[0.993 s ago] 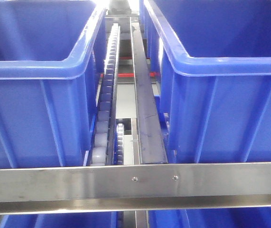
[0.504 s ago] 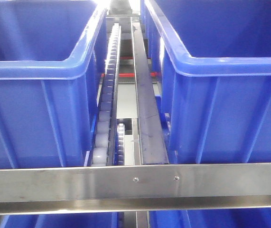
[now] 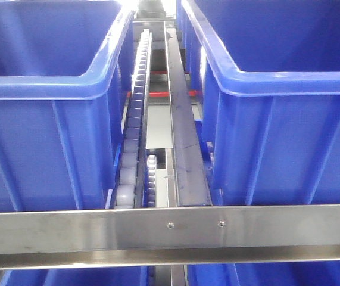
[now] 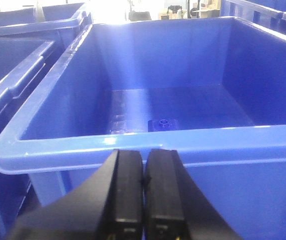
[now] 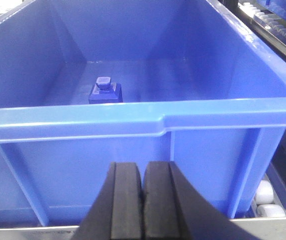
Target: Pick and sort blue part to right shelf
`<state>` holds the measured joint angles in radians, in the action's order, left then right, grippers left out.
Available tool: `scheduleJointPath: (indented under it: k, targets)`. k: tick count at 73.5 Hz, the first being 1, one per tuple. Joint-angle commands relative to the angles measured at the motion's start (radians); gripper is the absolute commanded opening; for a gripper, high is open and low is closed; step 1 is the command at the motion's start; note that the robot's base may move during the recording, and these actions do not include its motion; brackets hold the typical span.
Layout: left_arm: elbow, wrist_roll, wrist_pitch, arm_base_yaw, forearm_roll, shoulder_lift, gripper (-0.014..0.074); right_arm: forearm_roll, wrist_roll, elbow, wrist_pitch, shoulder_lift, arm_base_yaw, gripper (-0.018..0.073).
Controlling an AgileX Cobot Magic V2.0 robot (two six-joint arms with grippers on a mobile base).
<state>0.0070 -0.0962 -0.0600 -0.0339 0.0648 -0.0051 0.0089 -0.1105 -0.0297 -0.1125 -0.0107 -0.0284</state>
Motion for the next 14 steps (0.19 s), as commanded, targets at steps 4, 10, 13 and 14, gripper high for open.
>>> scheduleJointPath:
  k: [4, 10, 13, 14]
  targets:
    - [0.024, 0.006, 0.083, 0.001, 0.009, -0.023, 0.0125, 0.001, 0.000, 0.021, 0.099, -0.022, 0.005, 0.0041]
    - [0.024, 0.006, 0.083, 0.001, 0.009, -0.023, 0.0125, 0.001, 0.000, 0.021, 0.099, -0.022, 0.005, 0.0041]
    - [0.024, 0.006, 0.083, 0.001, 0.009, -0.023, 0.0125, 0.001, 0.000, 0.021, 0.099, -0.022, 0.005, 0.0041]
    - [0.024, 0.006, 0.083, 0.001, 0.009, -0.023, 0.0125, 0.001, 0.000, 0.021, 0.099, -0.022, 0.005, 0.0041]
